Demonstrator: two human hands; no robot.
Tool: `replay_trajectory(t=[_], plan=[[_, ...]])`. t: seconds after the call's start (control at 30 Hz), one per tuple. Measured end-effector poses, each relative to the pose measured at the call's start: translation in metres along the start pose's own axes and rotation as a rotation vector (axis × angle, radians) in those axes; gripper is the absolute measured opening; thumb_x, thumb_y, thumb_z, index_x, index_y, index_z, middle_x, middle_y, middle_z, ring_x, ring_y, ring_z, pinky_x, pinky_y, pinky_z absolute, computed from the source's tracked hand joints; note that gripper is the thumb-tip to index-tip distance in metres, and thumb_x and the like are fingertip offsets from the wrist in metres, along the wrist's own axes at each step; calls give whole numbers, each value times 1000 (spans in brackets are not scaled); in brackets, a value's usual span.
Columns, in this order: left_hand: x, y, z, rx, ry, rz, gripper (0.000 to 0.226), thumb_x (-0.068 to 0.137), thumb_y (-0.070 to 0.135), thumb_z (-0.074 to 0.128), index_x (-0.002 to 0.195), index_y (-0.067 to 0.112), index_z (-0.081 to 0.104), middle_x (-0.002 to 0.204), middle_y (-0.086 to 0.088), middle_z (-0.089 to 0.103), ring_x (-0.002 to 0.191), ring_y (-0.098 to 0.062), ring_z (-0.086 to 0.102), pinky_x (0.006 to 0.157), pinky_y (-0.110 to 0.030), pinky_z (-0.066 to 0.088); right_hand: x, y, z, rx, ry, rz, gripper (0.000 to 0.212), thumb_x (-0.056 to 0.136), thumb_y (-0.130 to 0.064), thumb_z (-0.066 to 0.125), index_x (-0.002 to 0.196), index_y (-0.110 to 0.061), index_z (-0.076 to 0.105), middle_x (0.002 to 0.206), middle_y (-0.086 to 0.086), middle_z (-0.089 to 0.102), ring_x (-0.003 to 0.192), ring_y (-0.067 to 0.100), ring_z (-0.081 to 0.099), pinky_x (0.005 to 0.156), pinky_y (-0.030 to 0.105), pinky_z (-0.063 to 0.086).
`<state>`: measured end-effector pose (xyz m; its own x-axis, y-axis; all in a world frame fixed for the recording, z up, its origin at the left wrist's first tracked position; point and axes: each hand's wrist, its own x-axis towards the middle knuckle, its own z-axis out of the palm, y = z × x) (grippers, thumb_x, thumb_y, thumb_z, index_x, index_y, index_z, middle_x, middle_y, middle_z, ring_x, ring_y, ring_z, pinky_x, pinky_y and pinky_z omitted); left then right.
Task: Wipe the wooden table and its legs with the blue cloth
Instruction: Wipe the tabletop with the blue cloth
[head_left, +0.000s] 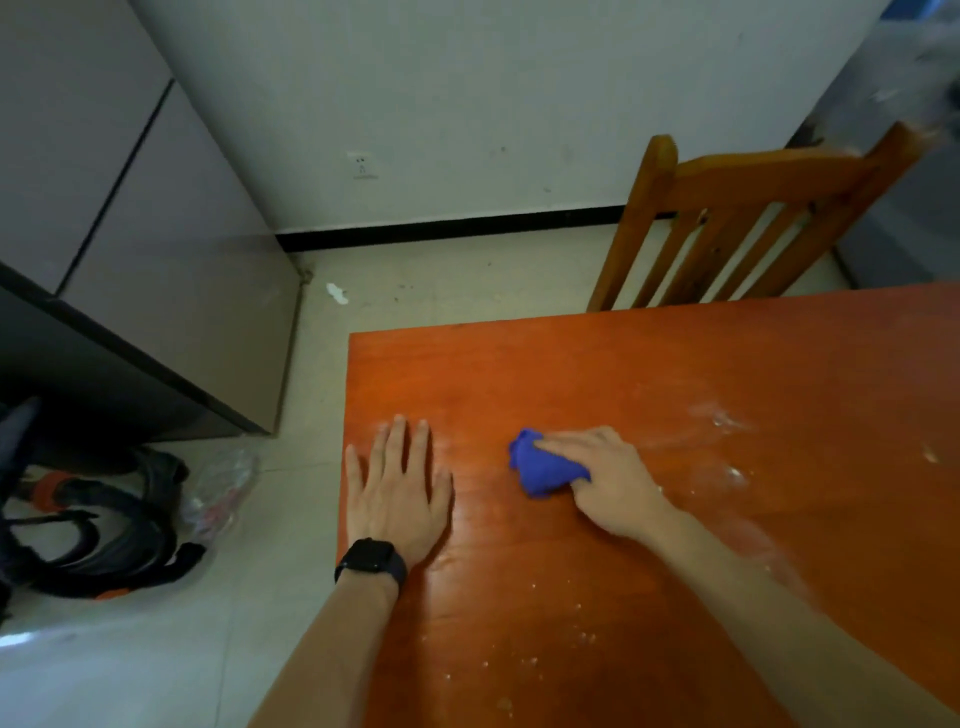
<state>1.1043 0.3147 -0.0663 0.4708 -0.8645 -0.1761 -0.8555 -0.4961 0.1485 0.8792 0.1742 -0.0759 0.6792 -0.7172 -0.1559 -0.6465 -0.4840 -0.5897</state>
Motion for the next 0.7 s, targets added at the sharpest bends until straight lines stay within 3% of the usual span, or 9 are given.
replay_trajectory(t=[0.07,0.13,0.23,0.33,0.4,0.47,0.6,0.63,0.7], plan=[[2,25,5,-39,-5,78,71,98,61,23,159,30,3,166,0,-5,153,-22,-6,120,-52,-10,-6,6,-14,68,-106,-80,64,78,1,55,132,-33,60,135,-8,60,121,15,52,109,30,34],[4,50,10,-55,-19,136,75,95,66,21,158,33,-3,165,2,-14,152,-20,-14,117,-49,-17,13,34,-42,61,46,-31,60,84,3,59,134,-30,58,137,-5,59,126,11,49,113,33,31],[6,81,17,-20,-47,166,79,93,72,13,156,33,-14,162,4,-25,149,-19,-23,114,-48,-23,44,98,-100,-60,337,251,62,87,-8,57,139,-40,47,142,0,54,130,28,47,111,47,35],[7,103,27,39,-132,149,81,91,76,7,153,34,-21,160,5,-30,148,-21,-27,115,-54,-21,38,121,-110,-134,336,537,62,92,-16,52,147,-39,38,151,-1,40,129,34,36,107,45,32],[7,113,33,48,-193,105,83,90,78,7,152,34,-25,158,5,-34,146,-22,-30,116,-58,-19,19,103,-88,-203,274,455,65,91,-17,53,149,-40,35,153,-4,36,128,31,35,105,42,32],[5,119,34,31,-230,60,84,89,79,9,151,35,-26,155,7,-38,145,-21,-33,116,-61,-17,-4,83,-66,-214,139,227,66,86,-17,51,147,-41,39,152,-8,38,125,28,37,102,41,36],[5,125,29,85,-298,17,86,86,82,4,149,35,-30,151,8,-43,143,-20,-36,117,-61,-15,-17,74,-85,102,-273,-51,59,87,-5,49,138,-33,54,139,-5,56,126,17,49,109,35,35],[6,128,27,100,-310,6,86,85,82,3,148,34,-32,150,7,-44,143,-20,-36,117,-61,-15,-4,83,-100,162,-251,-28,57,89,-3,51,137,-33,55,136,-5,58,126,15,51,111,35,35],[8,134,24,136,-327,-13,86,84,83,-1,145,34,-36,149,6,-46,143,-22,-36,116,-62,-14,30,106,-126,110,-8,86,58,91,-7,54,140,-38,49,138,-7,56,128,16,48,113,36,32]])
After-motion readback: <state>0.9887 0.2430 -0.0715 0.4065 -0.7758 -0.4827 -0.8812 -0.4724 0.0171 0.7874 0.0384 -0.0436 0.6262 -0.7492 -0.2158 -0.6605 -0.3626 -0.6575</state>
